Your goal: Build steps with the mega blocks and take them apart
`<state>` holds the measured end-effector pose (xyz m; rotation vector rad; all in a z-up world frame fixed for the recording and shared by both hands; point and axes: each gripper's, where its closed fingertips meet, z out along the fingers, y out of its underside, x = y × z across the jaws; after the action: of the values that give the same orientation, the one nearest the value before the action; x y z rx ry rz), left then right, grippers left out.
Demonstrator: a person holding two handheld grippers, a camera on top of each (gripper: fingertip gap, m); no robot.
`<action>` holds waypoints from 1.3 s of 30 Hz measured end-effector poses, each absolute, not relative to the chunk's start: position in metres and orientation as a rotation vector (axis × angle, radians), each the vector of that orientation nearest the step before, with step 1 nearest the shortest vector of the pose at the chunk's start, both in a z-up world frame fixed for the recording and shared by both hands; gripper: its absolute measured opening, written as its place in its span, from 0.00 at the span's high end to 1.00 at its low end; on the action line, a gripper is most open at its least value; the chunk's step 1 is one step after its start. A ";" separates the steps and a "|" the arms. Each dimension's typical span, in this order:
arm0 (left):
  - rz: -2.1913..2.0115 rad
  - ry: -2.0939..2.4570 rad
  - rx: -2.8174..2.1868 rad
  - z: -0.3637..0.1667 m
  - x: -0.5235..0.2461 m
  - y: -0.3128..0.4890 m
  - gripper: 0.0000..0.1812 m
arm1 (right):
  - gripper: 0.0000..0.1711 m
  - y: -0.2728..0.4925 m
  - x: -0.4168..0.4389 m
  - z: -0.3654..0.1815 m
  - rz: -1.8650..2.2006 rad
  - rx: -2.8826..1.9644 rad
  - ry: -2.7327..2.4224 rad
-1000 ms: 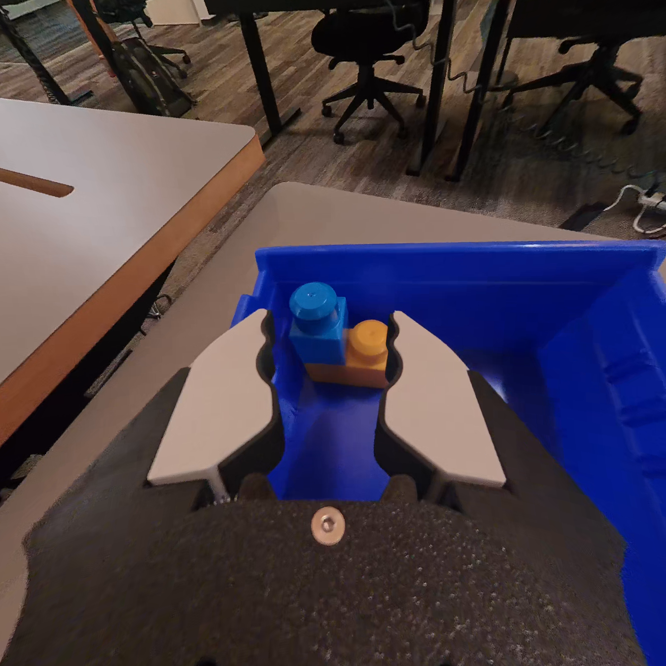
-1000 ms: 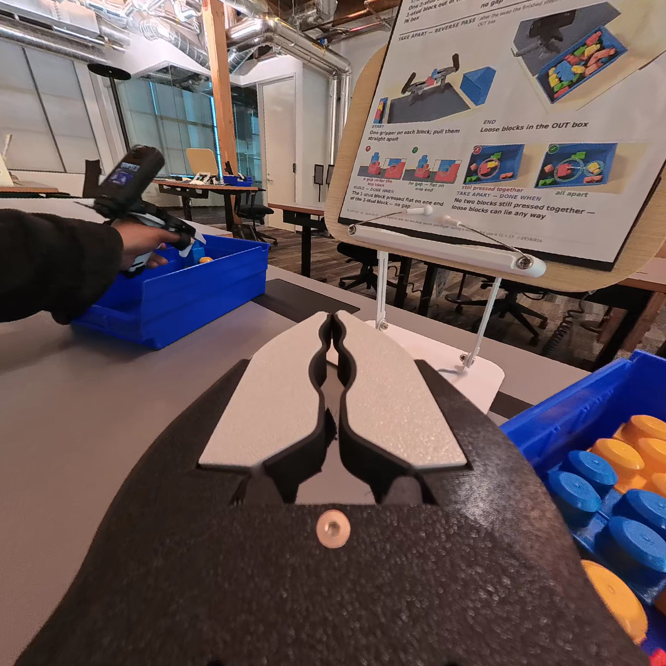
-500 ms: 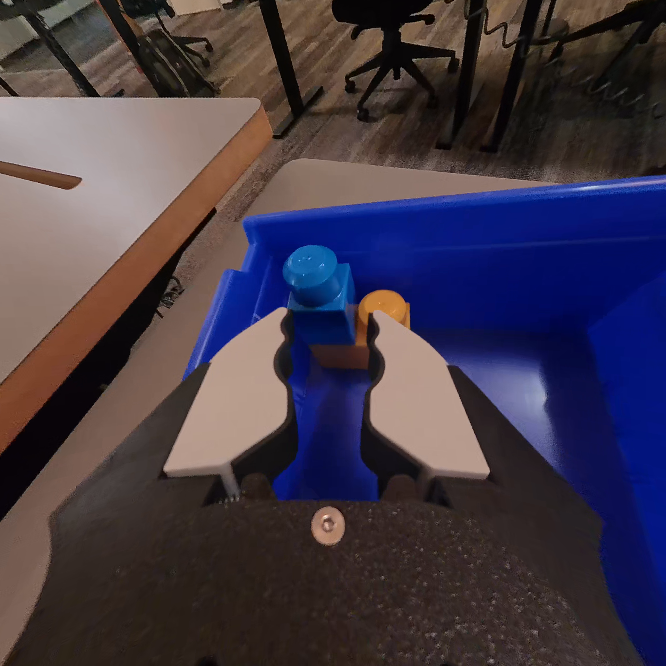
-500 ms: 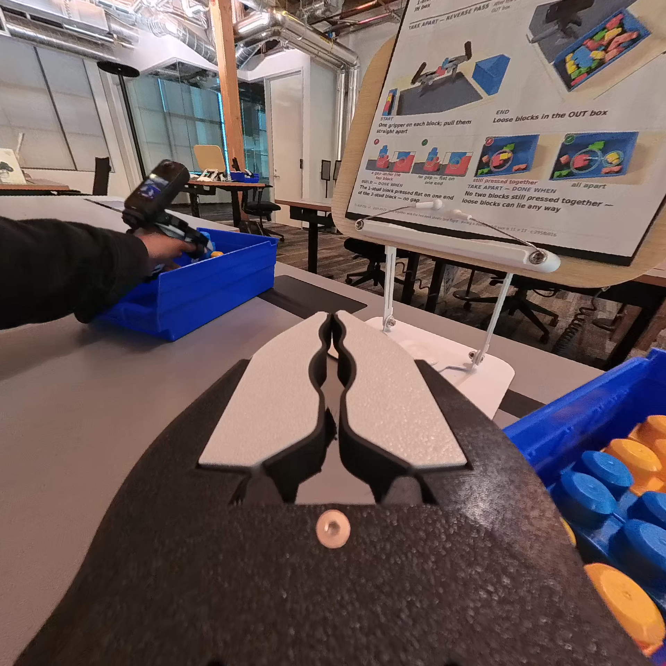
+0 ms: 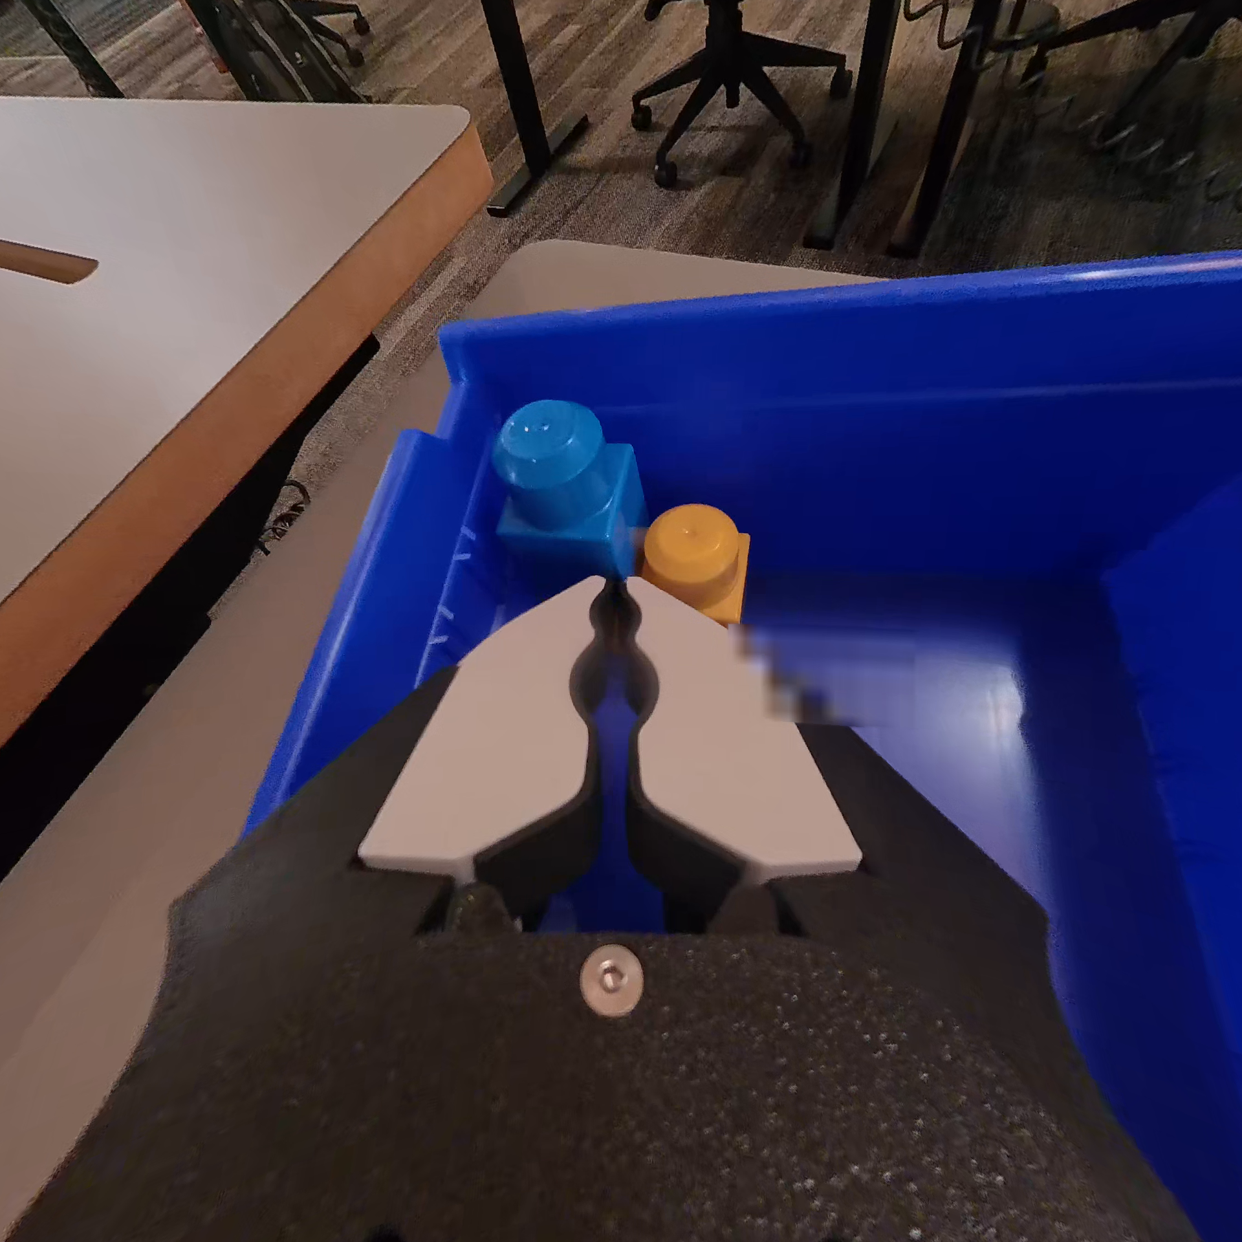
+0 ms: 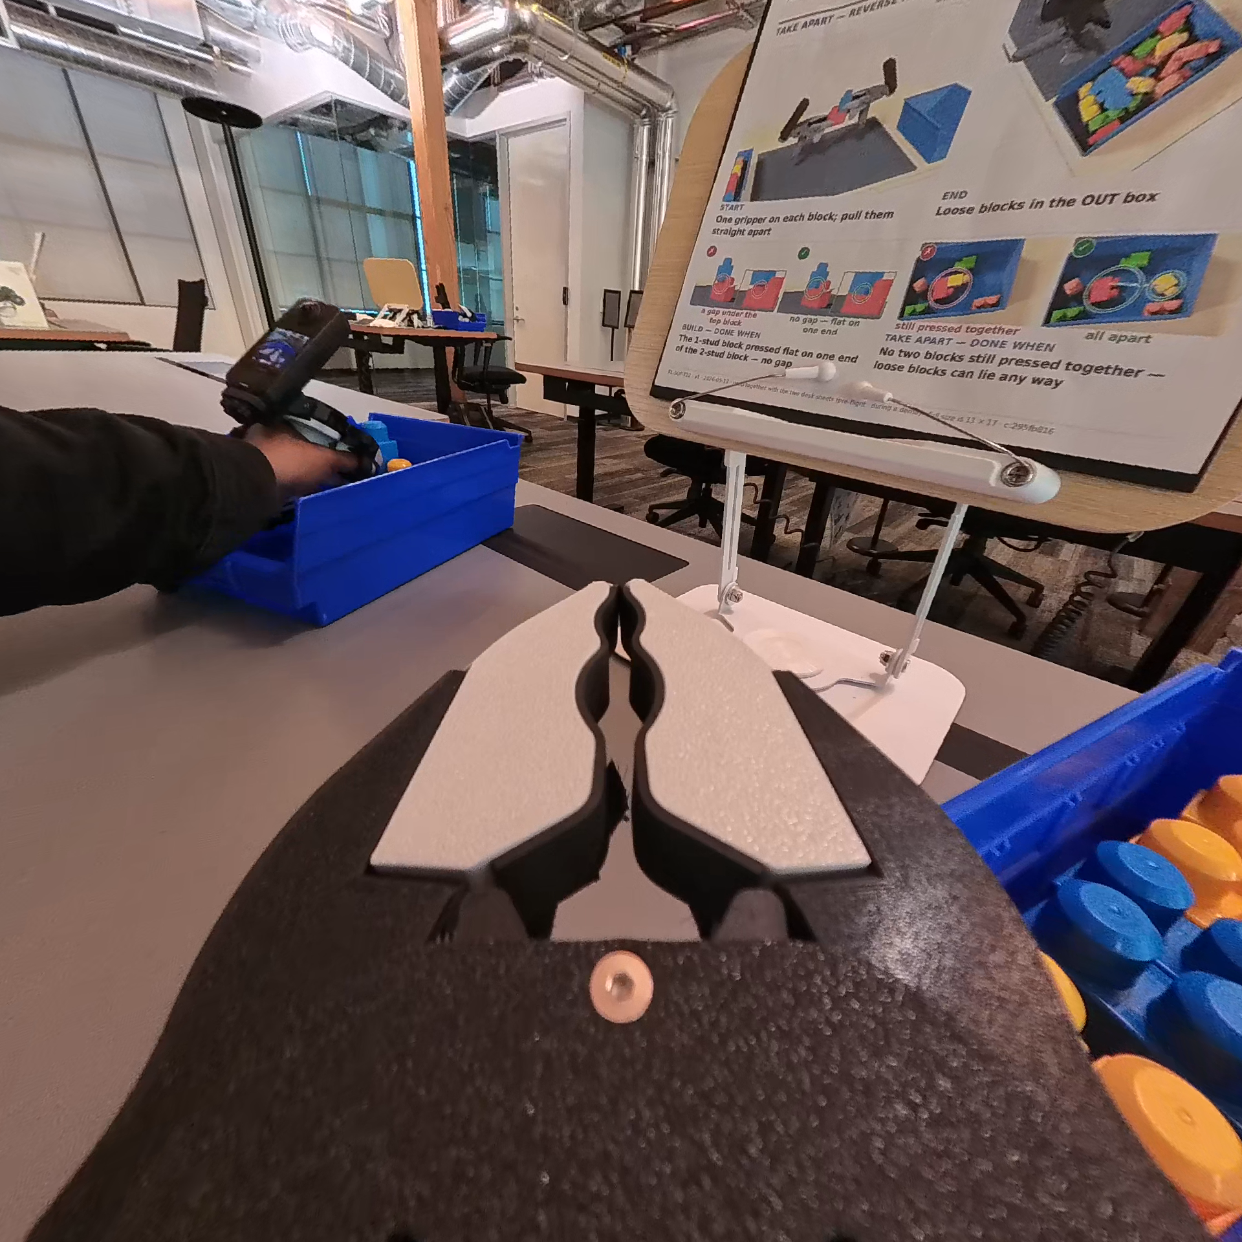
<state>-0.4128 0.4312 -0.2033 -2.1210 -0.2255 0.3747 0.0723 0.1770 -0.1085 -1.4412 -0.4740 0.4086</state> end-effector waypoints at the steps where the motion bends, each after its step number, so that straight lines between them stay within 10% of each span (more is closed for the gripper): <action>1: 0.374 -0.226 -2.120 -0.202 -0.413 0.430 1.00 | 1.00 0.177 0.072 -0.108 0.408 -1.441 -0.475; 13: 0.351 -0.215 -2.135 -0.163 -0.405 0.423 0.99 | 1.00 0.176 0.068 -0.112 0.407 -1.448 -0.491; 20: 0.247 -0.243 -2.326 -0.167 -0.406 0.435 0.74 | 1.00 0.176 0.065 -0.112 0.413 -1.447 -0.499; 39: 0.396 -0.127 -2.473 -0.196 -0.420 0.450 0.78 | 1.00 0.177 0.063 -0.117 0.424 -1.464 -0.516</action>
<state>-0.4202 0.4504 -0.1959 -2.4733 -0.1272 0.3963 0.0629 0.1770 -0.1170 -1.4638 -0.5158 0.4244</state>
